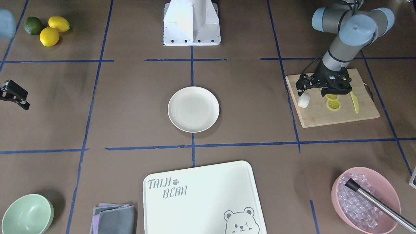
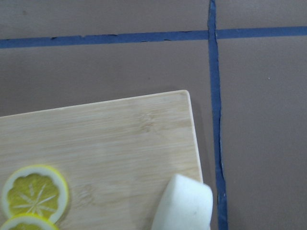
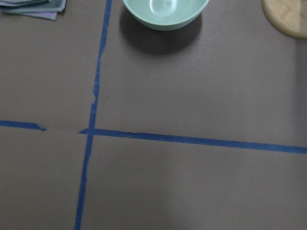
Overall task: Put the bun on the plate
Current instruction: 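Grasp the white bun on the cutting board with the left gripper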
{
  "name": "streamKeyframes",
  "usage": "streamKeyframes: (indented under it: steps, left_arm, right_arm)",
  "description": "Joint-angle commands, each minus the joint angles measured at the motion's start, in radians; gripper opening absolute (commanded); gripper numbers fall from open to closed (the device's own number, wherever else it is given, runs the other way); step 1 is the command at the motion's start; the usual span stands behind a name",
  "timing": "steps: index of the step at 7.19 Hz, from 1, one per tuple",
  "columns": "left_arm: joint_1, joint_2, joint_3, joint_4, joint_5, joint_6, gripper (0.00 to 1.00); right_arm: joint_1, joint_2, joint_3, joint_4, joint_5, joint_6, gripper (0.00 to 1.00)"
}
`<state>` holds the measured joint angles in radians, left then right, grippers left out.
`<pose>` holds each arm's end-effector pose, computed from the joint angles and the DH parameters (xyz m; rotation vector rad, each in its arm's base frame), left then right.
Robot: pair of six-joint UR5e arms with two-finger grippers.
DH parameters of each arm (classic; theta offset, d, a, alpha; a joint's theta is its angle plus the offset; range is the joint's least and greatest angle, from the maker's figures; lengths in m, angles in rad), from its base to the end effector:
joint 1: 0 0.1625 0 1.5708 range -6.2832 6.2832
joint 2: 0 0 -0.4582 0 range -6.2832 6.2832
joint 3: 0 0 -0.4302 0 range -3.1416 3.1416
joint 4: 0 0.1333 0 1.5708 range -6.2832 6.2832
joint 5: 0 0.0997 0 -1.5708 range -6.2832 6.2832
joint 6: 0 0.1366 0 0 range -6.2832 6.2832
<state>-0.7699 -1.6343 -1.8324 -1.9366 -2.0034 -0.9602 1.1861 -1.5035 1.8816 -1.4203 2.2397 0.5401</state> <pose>0.3726 -0.4671 0.5144 0.1127 0.7878 -0.0014 -0.1692 -0.5473 0.5031 0.1636 -0.8102 -0.0303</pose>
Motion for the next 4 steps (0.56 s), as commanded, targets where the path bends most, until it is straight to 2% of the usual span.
streamKeyframes:
  steps: [1,4]
  left_arm:
    - [0.020,-0.028,0.050,-0.007,0.005,0.003,0.95]
    - [0.024,-0.024,0.047,-0.007,0.002,0.003,0.93]
  right_arm:
    - [0.026,-0.032,0.001,0.000,0.000,-0.054,1.00]
    - [0.027,-0.032,0.001,0.000,0.001,-0.052,1.00]
